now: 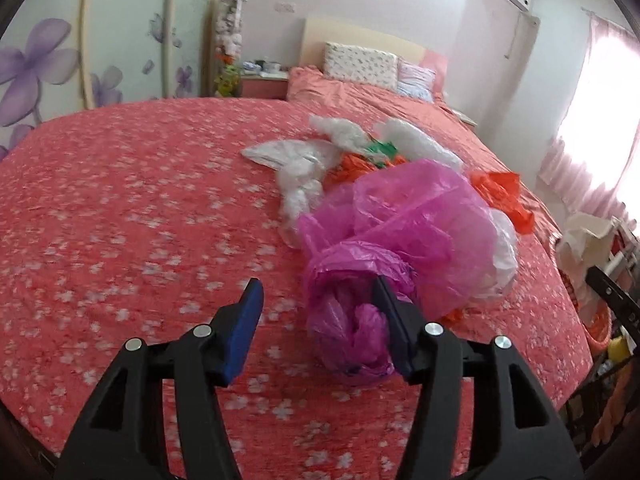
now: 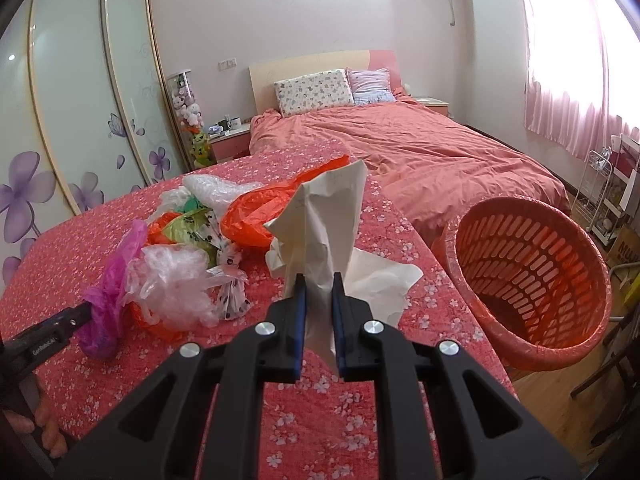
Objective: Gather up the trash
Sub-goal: 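Grasp the white tissue with the right tool while the left tool grasps the magenta bag, then carry both items to the orange basket and open both tools to drop them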
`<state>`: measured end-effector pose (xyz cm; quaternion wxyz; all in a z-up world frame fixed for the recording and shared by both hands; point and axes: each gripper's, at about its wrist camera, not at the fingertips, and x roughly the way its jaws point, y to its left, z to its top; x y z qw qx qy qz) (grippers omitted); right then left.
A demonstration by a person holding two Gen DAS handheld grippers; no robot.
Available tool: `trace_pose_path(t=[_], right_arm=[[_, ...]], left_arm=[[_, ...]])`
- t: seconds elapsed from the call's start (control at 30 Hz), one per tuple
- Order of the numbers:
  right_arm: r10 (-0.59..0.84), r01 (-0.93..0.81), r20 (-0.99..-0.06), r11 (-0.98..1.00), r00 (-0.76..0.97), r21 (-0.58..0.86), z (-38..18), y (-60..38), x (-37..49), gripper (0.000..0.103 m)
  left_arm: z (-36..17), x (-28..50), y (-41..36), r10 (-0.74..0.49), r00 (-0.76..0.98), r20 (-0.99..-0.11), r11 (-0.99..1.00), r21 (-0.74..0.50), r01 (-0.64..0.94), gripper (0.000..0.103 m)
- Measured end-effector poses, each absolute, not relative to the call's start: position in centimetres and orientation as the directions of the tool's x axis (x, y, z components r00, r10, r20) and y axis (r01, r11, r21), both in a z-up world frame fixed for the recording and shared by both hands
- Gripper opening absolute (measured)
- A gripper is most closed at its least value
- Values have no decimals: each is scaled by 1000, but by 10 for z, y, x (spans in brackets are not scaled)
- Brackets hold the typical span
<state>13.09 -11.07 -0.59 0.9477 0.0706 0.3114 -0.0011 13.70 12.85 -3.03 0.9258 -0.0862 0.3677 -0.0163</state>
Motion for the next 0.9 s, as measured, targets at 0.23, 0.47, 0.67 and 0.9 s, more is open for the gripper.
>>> trace_pose_path(t=[0.23, 0.47, 0.67, 0.9], right_arm=[[38, 41, -606, 992, 794, 116, -11, -107, 131, 13], [34, 43, -601, 993, 798, 114, -9, -110, 127, 13], [35, 44, -575, 991, 817, 123, 1, -117, 123, 13], [28, 55, -541, 989, 841, 136, 16, -130, 116, 13]], left_arm=[[-36, 143, 115, -220, 706, -673, 968, -239, 74, 38], [-30, 140, 109, -208, 727, -655, 975, -202, 97, 20], [4, 131, 118, -159, 787, -596, 982, -181, 61, 20], [44, 133, 111, -127, 840, -528, 983, -178, 36, 20]])
